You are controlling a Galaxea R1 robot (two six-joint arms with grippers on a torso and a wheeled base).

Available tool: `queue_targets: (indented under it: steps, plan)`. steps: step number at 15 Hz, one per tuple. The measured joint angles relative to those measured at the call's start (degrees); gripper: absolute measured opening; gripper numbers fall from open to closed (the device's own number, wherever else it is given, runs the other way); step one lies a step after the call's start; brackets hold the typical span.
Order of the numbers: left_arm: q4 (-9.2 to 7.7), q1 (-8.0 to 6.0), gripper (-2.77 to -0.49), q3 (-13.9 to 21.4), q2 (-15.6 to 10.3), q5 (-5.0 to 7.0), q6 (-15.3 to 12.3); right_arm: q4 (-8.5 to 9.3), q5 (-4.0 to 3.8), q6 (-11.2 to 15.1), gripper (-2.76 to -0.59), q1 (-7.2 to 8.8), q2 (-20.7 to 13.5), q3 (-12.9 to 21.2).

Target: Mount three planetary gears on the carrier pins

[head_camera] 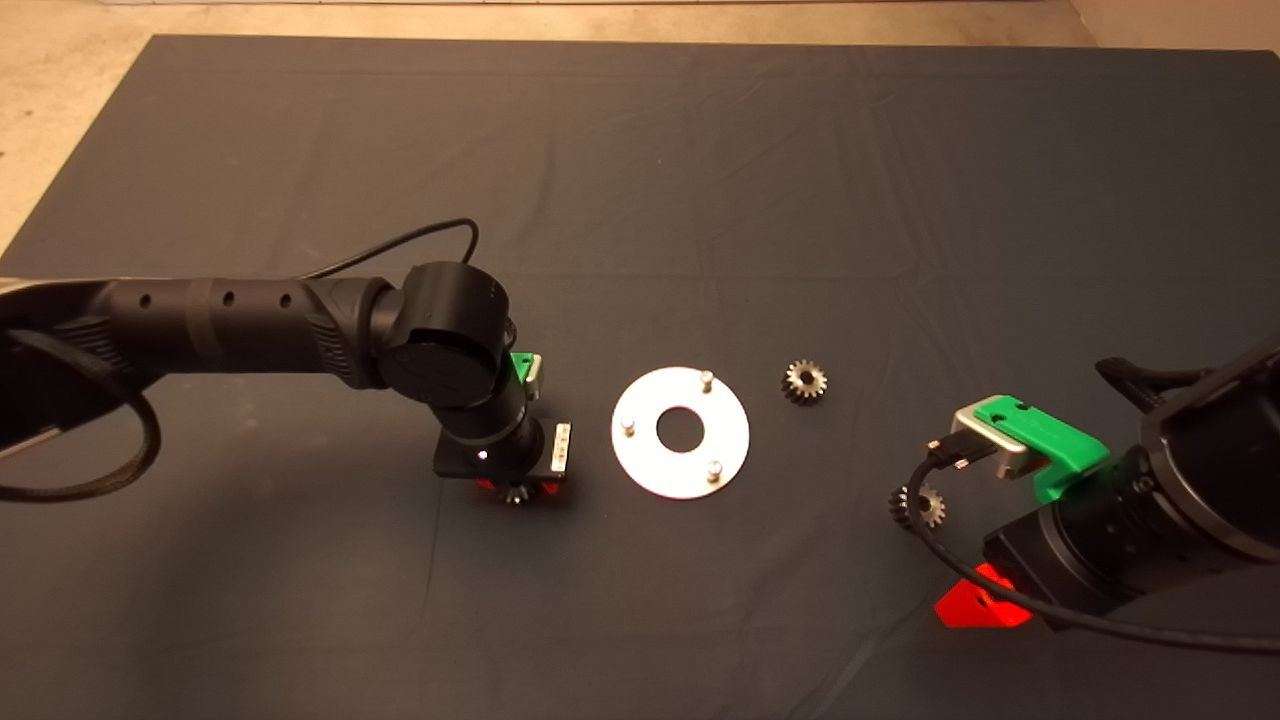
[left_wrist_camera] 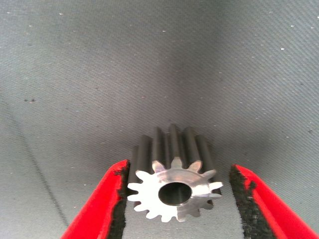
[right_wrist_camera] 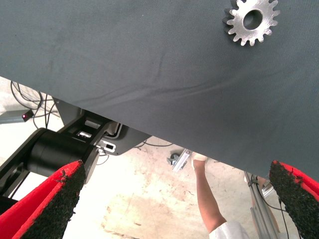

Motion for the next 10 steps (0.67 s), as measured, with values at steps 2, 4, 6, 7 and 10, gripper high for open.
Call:
queue_targets:
  steps: [2,4,6,7,10]
  plan:
    - [0.1,0.01,-2.04,0.0,0.0,0.08,0.0,0.0,0.0,0.0,-0.61,0.02,0.0,0.0]
    - [0.15,0.0,-2.1,0.0,0.0,0.15,0.2,0.0,0.0,0.0,-0.61,0.0,0.0,0.0]
    - [0.32,0.02,-2.17,0.0,0.0,0.19,0.2,0.0,0.0,0.0,-0.61,0.02,0.0,0.0]
    - [0.35,0.02,-2.21,0.0,0.0,0.19,0.2,0.0,0.0,0.0,-0.61,0.0,0.0,0.0]
    - [0.38,0.02,-2.23,0.0,0.0,0.19,0.3,0.0,0.0,0.0,-0.61,0.01,0.0,0.0]
